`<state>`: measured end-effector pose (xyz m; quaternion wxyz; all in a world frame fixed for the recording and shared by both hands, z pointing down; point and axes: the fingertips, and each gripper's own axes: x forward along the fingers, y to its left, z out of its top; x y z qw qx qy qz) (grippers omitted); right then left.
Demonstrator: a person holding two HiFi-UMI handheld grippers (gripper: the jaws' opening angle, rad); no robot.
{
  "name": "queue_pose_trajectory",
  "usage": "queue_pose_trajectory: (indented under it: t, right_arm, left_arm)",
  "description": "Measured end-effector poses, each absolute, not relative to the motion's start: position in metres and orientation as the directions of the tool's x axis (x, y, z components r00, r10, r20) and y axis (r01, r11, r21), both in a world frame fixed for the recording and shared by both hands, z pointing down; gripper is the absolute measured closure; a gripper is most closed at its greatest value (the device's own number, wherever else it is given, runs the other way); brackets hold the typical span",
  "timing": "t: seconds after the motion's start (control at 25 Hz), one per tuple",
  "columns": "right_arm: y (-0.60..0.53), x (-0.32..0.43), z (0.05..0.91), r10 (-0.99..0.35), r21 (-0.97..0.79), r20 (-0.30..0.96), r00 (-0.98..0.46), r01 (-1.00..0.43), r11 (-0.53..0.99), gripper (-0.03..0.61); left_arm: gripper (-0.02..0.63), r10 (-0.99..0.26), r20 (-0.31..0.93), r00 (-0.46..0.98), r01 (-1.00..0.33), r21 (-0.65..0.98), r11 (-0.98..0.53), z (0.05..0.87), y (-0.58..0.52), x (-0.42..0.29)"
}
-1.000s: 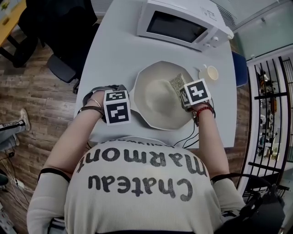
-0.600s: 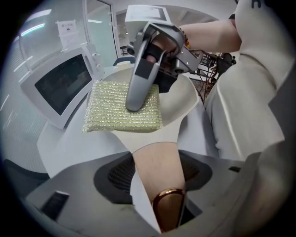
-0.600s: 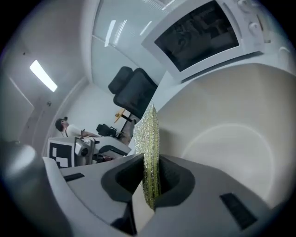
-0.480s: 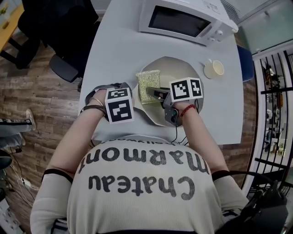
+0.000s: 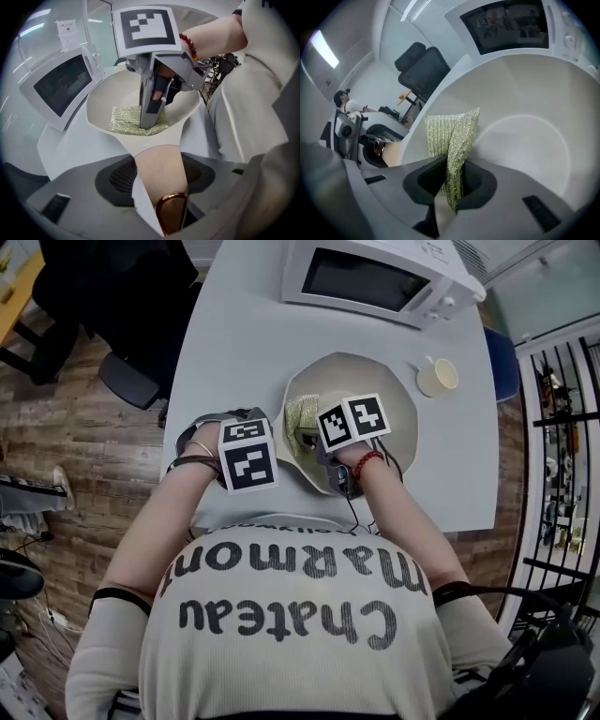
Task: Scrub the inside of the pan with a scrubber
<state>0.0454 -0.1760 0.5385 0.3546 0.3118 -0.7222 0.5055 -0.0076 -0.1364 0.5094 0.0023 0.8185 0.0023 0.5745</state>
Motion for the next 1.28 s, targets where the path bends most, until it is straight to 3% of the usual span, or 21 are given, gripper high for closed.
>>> queue_pose_trajectory:
  t: [0.32, 0.4, 0.56, 1.28]
  right_arm:
    - [-0.157, 0.077, 0.56, -0.04, -0.142, 0.981, -0.192, -0.836, 0.53, 0.523]
    - [-0.15, 0.078, 0.561, -0.021, -0.12, 0.987, -0.158, -0.823, 0.555, 0.523]
    - [-0.167, 0.089, 0.563, -0.106, -0.008, 0.989, -0.098, -0.767, 0.642, 0.522]
    - [-0.145, 0.186, 0.569, 0.004, 0.142, 0.979, 0.204, -0.691, 0.709, 0.523]
  left_arm:
    - [0.354, -0.004, 0.943, 0.333, 0.001, -0.005, -1.0, 0.509, -0.136, -0.008]
    - [0.354, -0.002, 0.942, 0.336, -0.007, 0.0, -1.0, 0.51, -0.135, -0.007]
    - [0.353, -0.021, 0.944, 0.329, -0.009, -0.019, -1.0, 0.509, -0.137, -0.008]
    - [0.354, -0.06, 0.955, 0.291, -0.008, -0.06, -0.998, 0.51, -0.134, -0.009]
